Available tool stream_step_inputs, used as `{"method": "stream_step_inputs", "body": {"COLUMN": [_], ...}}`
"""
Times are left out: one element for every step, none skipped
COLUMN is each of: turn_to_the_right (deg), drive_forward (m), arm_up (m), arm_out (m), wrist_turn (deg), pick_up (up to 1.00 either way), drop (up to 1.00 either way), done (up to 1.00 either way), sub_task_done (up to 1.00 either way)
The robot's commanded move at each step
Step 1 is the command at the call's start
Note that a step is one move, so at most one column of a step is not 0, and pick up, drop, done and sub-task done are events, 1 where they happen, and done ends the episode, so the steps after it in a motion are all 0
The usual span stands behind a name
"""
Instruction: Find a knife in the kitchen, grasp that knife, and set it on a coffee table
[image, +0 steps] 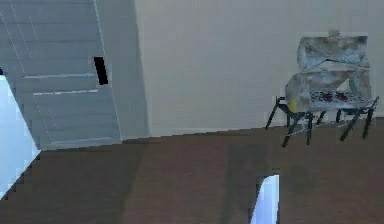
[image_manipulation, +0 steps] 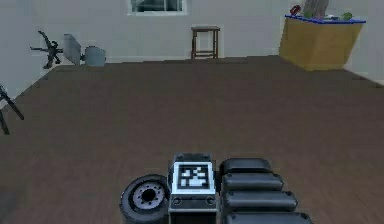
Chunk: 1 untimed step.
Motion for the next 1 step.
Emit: {"method": "stream_step_inputs", "body": {"turn_to_the_right": [-30.0], "drive_forward": [0.0], "arm_up": [0.0], "arm_out": [0.0], "wrist_turn": [0.0], "pick_up": [0.0], "drop": [0.0], "done": [0.0], "sub_task_done": [0.0]}}
